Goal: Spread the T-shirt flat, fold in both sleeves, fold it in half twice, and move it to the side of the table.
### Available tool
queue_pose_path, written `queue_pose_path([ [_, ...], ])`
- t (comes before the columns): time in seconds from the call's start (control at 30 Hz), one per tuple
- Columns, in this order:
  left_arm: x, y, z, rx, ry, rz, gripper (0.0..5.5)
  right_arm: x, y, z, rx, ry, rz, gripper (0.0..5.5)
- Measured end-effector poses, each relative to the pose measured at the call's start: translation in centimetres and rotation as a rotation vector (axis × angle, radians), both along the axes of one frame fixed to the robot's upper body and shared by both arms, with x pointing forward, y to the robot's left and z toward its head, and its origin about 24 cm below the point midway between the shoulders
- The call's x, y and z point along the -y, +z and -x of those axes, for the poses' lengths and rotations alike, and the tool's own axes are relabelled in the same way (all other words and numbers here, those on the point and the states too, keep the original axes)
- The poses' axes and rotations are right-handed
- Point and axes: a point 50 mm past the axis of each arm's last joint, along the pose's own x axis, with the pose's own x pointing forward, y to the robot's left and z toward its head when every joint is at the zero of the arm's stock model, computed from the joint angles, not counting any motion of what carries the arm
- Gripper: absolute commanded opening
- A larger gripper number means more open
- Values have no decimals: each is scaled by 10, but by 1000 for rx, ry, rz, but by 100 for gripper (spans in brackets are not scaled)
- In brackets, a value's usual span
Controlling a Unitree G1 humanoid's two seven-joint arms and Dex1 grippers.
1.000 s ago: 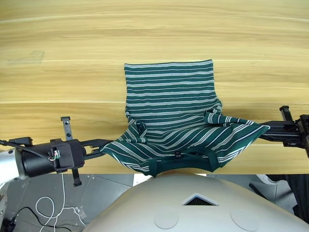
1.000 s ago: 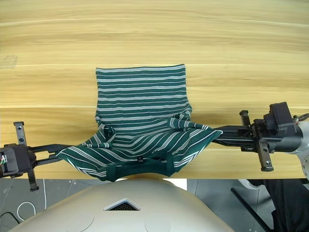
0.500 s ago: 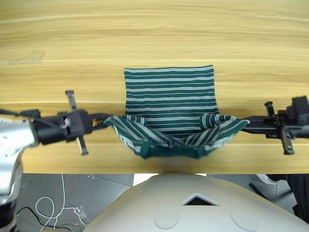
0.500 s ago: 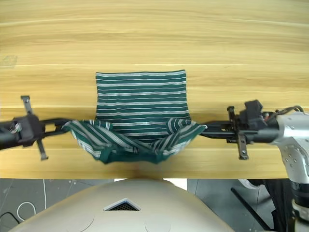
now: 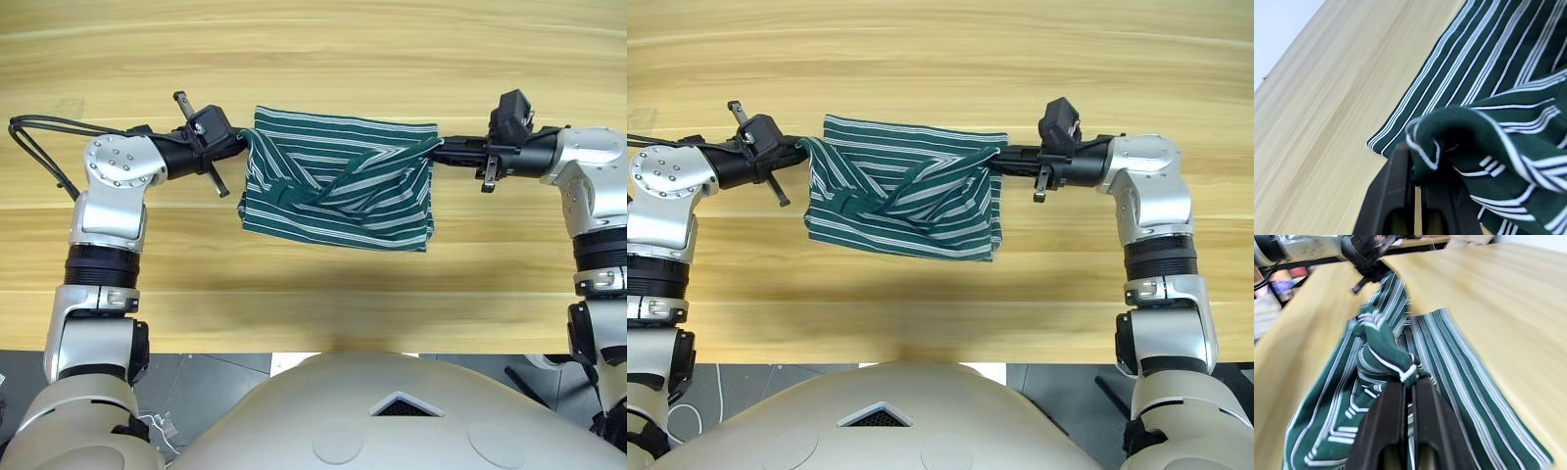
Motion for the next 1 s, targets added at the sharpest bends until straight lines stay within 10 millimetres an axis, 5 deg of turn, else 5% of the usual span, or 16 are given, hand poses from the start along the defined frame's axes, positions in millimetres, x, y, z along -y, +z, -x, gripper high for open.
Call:
queue_pose_path([
  [0.17,-7,-6,-1,-25,19,14,0,16,-12,-8,-14,-125,38,2],
  [0.5,-5,8,-29,-24,179,269,0,4,-28,-27,68,-300,66,2],
  [0.73,-5,-5,-30,-53,227,260,132,0,-30,-35,101,-391,47,0],
  [1.0,-2,-25,-43,-41,423,258,255,2,-37,-44,134,-581,65,154],
])
